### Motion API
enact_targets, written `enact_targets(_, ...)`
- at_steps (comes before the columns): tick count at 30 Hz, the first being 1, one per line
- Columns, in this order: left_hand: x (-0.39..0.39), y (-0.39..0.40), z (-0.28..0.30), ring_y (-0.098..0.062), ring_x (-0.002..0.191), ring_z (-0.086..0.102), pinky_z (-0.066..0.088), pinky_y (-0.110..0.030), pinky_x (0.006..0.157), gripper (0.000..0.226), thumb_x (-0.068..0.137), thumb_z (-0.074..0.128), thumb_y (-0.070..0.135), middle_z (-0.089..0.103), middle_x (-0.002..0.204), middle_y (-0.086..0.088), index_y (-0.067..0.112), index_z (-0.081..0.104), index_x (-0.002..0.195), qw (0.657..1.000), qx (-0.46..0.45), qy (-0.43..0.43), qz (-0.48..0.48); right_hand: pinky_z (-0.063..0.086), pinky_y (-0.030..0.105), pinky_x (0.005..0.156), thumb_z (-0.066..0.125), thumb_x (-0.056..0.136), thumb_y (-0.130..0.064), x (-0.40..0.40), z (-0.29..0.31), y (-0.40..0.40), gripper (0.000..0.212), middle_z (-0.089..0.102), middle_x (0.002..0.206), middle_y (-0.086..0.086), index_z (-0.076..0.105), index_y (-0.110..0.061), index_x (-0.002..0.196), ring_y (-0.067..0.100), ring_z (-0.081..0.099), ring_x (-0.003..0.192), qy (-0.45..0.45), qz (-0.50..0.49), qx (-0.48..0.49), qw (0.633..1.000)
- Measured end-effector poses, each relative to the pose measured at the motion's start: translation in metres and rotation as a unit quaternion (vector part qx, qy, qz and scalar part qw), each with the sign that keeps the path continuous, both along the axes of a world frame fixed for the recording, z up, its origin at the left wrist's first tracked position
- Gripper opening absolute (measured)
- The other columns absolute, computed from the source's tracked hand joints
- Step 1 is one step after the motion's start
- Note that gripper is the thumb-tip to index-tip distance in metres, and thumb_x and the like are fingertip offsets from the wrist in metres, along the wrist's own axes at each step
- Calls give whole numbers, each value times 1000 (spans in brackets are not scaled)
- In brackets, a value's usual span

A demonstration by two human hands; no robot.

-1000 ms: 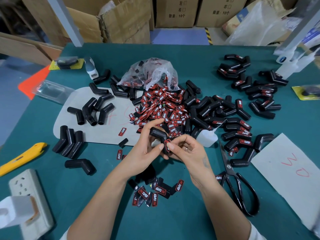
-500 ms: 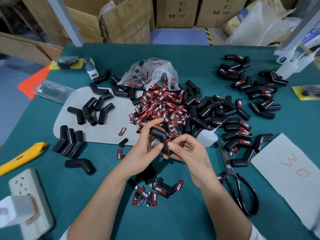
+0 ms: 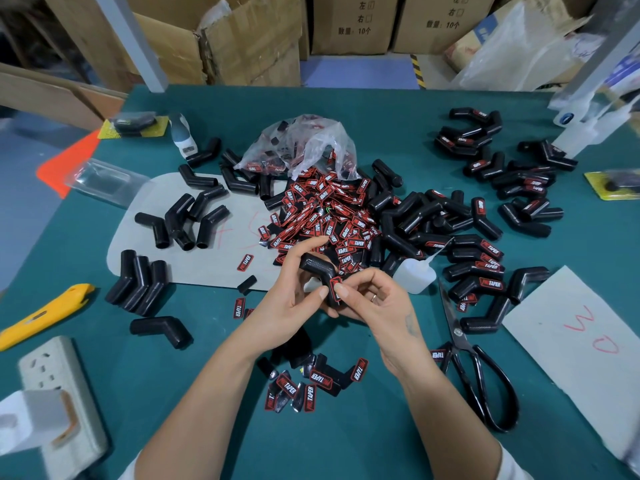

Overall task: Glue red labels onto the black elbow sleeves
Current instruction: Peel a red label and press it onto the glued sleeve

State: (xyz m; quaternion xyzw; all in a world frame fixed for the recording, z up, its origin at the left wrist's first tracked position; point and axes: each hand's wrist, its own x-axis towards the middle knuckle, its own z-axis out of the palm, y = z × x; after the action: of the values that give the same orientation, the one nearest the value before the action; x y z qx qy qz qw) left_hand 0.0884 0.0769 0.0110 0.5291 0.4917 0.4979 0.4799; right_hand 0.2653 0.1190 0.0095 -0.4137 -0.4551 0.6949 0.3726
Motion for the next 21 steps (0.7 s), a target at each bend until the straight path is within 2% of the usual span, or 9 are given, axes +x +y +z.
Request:
enact_targets(3,0,0,-1,-14,102,56,56,-28,89,65,103,51,-5,56,114,-4,27,30,155,1000,5,3,2,62,30,81,86,77,-38,1,-1,0,20,74,88,3,76,-22,85,15,71,84,-4,1,1,1000)
enact_targets(8,0,0,-2,-15,99,59,61,-35,82,66,104,51,-4,54,114,-10,31,31,155,1000,2,-12,-4,62,31,82,87,78,-40,1,-2,0,22,75,87,0,76,-22,86,14,71,83,-14,3,11,1000)
enact_targets(12,1,1,-2,-25,99,60,62,-42,82,67,104,52,-5,53,114,-15,35,33,155,1000,-1,-22,-8,62,31,82,86,78,-41,1,-2,-1,21,75,87,-1,75,-25,85,12,71,83,-17,6,18,1000)
enact_targets(21,1,1,-3,-19,102,59,62,-42,82,64,104,58,2,55,114,-10,42,39,151,1000,2,-26,7,63,34,84,85,79,-41,1,-2,-1,22,74,88,0,75,-23,87,15,70,86,-21,7,20,1000)
